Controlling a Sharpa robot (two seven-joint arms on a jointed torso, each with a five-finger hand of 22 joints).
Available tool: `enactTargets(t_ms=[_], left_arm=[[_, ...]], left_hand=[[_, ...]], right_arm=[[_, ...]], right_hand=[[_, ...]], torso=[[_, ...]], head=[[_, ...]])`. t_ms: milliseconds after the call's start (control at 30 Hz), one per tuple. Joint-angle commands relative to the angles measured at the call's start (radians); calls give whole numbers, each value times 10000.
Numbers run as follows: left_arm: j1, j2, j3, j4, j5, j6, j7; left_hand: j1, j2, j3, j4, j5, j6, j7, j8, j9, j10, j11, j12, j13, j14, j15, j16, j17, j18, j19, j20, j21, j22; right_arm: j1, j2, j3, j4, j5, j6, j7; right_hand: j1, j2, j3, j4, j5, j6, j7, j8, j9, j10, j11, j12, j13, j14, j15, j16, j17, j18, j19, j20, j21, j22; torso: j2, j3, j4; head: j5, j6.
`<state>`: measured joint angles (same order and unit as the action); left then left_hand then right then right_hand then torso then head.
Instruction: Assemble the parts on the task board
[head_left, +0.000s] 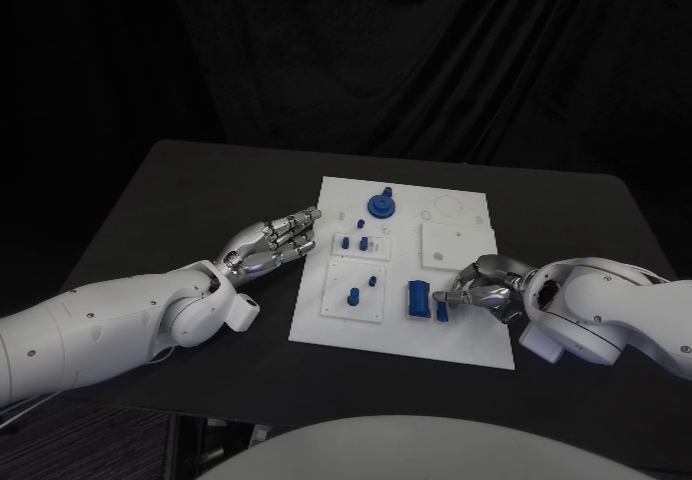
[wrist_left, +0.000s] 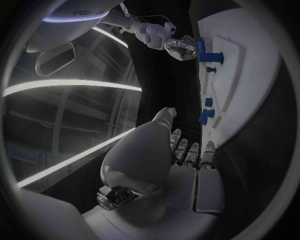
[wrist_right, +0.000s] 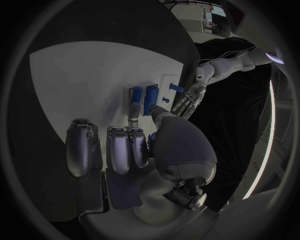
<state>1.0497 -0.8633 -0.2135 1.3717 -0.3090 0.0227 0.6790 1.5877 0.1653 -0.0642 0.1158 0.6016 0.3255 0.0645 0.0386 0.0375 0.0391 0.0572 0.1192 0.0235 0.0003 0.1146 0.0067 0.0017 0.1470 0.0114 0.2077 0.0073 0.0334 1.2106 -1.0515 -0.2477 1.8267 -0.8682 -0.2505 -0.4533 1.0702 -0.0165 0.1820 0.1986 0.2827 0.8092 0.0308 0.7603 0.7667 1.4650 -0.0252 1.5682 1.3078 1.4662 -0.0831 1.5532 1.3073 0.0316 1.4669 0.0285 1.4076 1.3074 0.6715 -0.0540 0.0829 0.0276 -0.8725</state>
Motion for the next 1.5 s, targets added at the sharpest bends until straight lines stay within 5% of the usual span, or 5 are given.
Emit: enactTargets(t_ms=[33, 367, 733, 1033, 1500], left_arm=[[-23, 8, 9, 17, 34, 133, 582], [-31, -10, 9, 24, 34, 125, 588], [-36, -3, 9, 12, 34, 125, 582], [-44, -22, 9, 1, 34, 133, 576], [-53, -10, 9, -14, 34, 146, 564]], left_hand=[[-5, 121, 61, 6, -41, -10, 86, 7, 4, -14, 31, 18, -6, -3, 56, -67, -17, 180, -3, 52, 22, 13], [-5, 121, 61, 6, -41, -10, 86, 7, 4, -14, 31, 18, -6, -3, 56, -67, -17, 180, -3, 52, 22, 13], [-5, 121, 61, 6, -41, -10, 86, 7, 4, -14, 31, 18, -6, -3, 56, -67, -17, 180, -3, 52, 22, 13], [-5, 121, 61, 6, -41, -10, 86, 7, 4, -14, 31, 18, -6, -3, 56, -67, -17, 180, -3, 52, 22, 13], [-19, 119, 68, 6, -67, 2, 86, 10, 6, -16, 28, 25, -5, -3, 78, -67, -17, 170, -2, 69, 23, 11]], right_arm=[[-20, -75, 2, 82, -154, -469, 267], [-41, -598, -1, 512, -1005, -433, 598], [-328, -1011, -4, 819, -2162, 285, 520], [-484, -1000, -6, 789, -2549, 305, 564], [-517, -844, -7, 722, -3241, 191, 460]], right_hand=[[111, -23, -124, 44, -6, -135, -6, 230, 202, 1058, -101, 26, 2630, 961, -95, 1, 2239, 103, 274, -74, -8, 2083], [474, -131, -324, 36, -3, -431, -165, 1317, 1231, 1058, -240, 26, 2630, 966, -210, 11, 2263, 86, 307, -182, 55, 2105], [626, -379, -523, 63, -8, -434, -253, 1831, 1727, 1058, -311, 26, 2630, 968, -269, 14, 2271, 67, 341, -236, 129, 2130], [638, -642, -747, 255, -1, -220, -321, 2265, 2192, 1058, -380, 26, 2630, 970, -328, 17, 2279, 60, 355, -292, 157, 2140], [370, -787, -1011, 889, 17, -415, -355, 2166, 2234, 1058, -414, 26, 2630, 960, -361, -4, 2235, 69, 336, -330, 114, 2126]], torso=[[2, 2, -1], [-2, 9, 0], [-2, -5, 0], [-7, 1, -9], [2, -2, 5]], head=[[14, -1], [3, -1], [3, -1], [7, -1], [-9, -1]])
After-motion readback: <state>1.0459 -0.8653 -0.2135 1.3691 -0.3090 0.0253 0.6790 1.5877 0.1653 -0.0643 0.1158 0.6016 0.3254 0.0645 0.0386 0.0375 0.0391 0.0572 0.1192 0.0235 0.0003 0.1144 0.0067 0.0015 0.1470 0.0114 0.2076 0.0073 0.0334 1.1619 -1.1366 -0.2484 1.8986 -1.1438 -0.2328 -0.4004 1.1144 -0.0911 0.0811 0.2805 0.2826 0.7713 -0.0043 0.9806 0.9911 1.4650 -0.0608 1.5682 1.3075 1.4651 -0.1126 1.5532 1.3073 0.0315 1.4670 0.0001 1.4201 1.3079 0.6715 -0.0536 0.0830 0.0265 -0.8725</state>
